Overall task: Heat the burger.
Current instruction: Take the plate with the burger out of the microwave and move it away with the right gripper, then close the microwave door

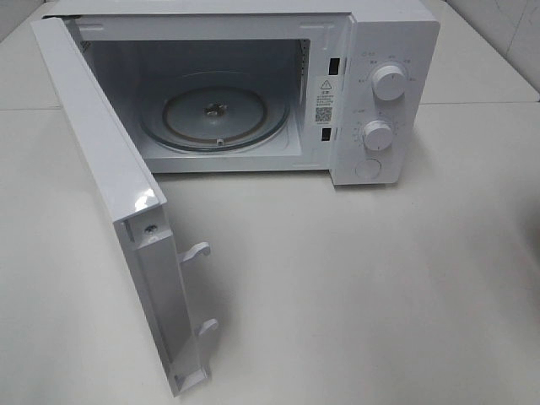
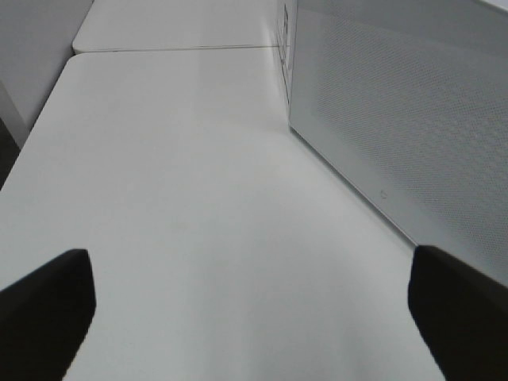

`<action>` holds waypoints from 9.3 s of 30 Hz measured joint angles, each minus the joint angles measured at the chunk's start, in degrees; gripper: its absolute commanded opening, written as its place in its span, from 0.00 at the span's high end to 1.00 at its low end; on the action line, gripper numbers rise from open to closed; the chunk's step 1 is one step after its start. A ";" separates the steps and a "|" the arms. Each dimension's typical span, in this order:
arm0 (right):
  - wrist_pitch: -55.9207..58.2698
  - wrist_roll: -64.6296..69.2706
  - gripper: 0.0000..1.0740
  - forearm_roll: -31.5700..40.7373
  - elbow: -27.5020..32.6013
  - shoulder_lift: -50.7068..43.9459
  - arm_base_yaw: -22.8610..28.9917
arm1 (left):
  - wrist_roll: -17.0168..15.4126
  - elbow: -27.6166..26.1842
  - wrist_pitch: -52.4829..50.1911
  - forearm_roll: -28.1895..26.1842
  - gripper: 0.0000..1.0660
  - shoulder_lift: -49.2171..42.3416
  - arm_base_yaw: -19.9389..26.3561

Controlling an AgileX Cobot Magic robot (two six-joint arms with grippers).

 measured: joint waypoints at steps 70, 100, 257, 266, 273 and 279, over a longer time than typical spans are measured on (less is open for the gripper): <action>-26.47 27.16 0.19 1.15 -0.11 39.48 -17.88 | 0.00 0.00 0.00 0.00 0.04 0.00 0.00; 2.41 10.77 0.24 35.92 -9.05 7.45 -17.88 | 0.00 0.00 0.00 0.00 0.04 0.00 0.00; 7.10 5.33 0.32 37.76 7.91 -58.56 -23.15 | -28.93 17.02 -85.08 19.02 0.99 52.43 0.00; 7.10 5.33 0.32 37.76 7.91 -58.56 -23.15 | -31.00 16.96 -100.10 28.82 1.00 69.27 0.00; 7.10 5.33 0.32 37.76 7.91 -58.56 -23.15 | -31.23 16.56 -106.74 33.35 1.00 76.78 -1.60; 7.10 5.33 0.32 37.76 7.91 -58.56 -23.15 | -25.95 16.39 -107.14 29.85 1.00 78.90 -8.14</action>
